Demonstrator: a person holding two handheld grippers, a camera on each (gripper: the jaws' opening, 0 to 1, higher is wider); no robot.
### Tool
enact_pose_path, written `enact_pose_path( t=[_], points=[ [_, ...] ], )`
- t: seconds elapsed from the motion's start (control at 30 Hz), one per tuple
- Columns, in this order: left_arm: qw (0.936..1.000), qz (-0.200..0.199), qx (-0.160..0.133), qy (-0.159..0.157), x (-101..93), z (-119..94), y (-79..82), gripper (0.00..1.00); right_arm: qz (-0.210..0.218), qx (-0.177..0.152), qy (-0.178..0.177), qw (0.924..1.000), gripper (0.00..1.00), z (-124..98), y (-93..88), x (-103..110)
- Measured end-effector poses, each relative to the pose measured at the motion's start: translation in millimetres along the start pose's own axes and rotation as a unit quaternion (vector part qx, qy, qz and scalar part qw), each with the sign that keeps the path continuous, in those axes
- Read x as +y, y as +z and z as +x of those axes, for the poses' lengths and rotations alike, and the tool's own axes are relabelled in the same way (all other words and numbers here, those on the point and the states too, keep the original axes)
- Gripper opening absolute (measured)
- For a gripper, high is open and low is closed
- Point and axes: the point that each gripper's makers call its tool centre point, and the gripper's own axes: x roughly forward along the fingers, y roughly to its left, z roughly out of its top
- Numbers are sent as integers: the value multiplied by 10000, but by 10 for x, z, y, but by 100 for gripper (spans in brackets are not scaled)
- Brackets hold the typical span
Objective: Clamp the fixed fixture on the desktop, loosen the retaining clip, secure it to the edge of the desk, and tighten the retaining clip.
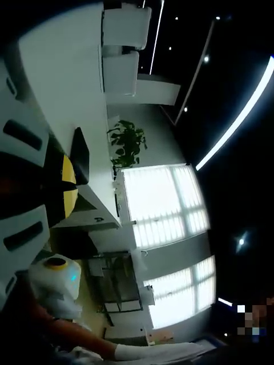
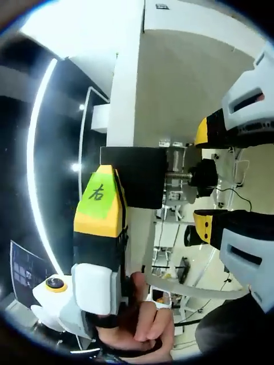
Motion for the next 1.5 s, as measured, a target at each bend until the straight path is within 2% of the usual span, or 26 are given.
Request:
enact_pose_path(
  t=[0.1, 0.3, 0.4, 0.5, 0.6, 0.7, 0.83, 0.93, 1.07, 1.13, 1.2, 1.27, 1.4, 1.5],
  points=[
    [9999, -145, -60, -12, 8, 2, 5, 3, -131, -45, 184, 9997, 28, 54, 33, 31],
    [10000, -64, -29, -15, 3, 3, -5, 3, -224, -126, 588, 9979, 27, 85, 25, 47],
    [10000, -87, -47, 1, 9, 8, -12, 3, -114, -168, 1047, 9943, 26, 75, 32, 78],
    [10000, -93, -21, 1, 6, 9, -24, 3, 187, -128, 1675, 9856, 26, 95, 42, 103],
    [10000, -21, 17, 23, 3, 4, -29, 3, 44, -72, 2326, 9725, 26, 101, 45, 145],
    [10000, -26, 35, 18, 10, 10, -32, 3, -138, -18, 2945, 9556, 26, 85, 42, 186],
    [10000, -49, 20, 9, 13, 11, -30, 3, -145, 43, 3368, 9414, 26, 101, 23, 215],
    [10000, -63, 5, 5, 14, 9, -27, 3, -125, 78, 3506, 9364, 26, 125, 18, 222],
    [10000, -98, -12, -13, 20, 11, -27, 3, -139, 68, 3527, 9356, 26, 88, 18, 254],
    [9999, -107, -21, -18, 20, 11, -26, 3, -85, 44, 3464, 9380, 26, 72, 20, 251],
    [9999, -96, -26, -18, 24, 12, -26, 3, 288, 122, 3349, 9418, 27, 67, 6, 241],
    [9999, -100, -12, -24, 27, 11, -36, 3, 226, 77, 3272, 9447, 31, 59, -10, 231],
    [9999, -141, -26, -42, 33, 3, -37, 3, 100, 40, 2930, 9561, 44, 7, -31, 217],
    [9999, -150, -11, -37, 32, 4, -38, 3, 49, 68, 2510, 9680, 45, -68, -89, 227]
  ],
)
